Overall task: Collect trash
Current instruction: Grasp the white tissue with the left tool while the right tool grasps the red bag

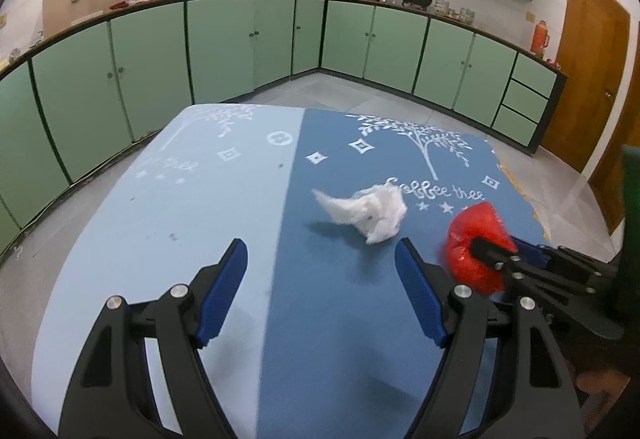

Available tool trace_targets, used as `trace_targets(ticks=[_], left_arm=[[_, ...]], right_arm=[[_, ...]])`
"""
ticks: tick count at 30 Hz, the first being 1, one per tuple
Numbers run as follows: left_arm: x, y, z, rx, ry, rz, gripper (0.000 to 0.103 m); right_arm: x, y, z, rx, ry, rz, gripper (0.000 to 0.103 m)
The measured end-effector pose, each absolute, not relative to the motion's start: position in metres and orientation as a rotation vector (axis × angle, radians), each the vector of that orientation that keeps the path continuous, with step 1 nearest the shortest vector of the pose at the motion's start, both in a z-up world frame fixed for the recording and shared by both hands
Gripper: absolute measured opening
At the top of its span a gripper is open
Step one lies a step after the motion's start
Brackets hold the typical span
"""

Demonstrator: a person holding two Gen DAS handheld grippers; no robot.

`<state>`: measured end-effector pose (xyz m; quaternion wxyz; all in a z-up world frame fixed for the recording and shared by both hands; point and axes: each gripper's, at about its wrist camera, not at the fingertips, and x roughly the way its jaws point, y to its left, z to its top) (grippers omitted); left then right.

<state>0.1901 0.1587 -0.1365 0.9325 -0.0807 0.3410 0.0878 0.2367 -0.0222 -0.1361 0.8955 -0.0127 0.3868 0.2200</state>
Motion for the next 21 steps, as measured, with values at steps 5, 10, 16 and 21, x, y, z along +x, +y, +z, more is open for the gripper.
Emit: trace_targets(ticks=[5, 10, 16, 21], left_arm=[[0.215, 0.147, -0.139, -0.151, 0.697, 0.154, 0.077], [0.249, 0.139, -0.150, -0.128, 0.730, 0.134, 0.078], [0.275, 0.133, -0.168, -0.103, 0.792, 0.121, 0.058], [0.276, 0.132, -0.172, -0.131, 0.808, 0.092, 0.017]], right_arm=[[0.245, -0.035, -0.119, -0.028, 0.751, 0.420, 0.026], [0.251, -0.041, -0.112, -0.033, 0.728, 0.404, 0.026], [0.255, -0.051, -0.117, -0.021, 0.738, 0.384, 0.026], [0.257, -0.057, -0.121, -0.009, 0.748, 0.378, 0.026]])
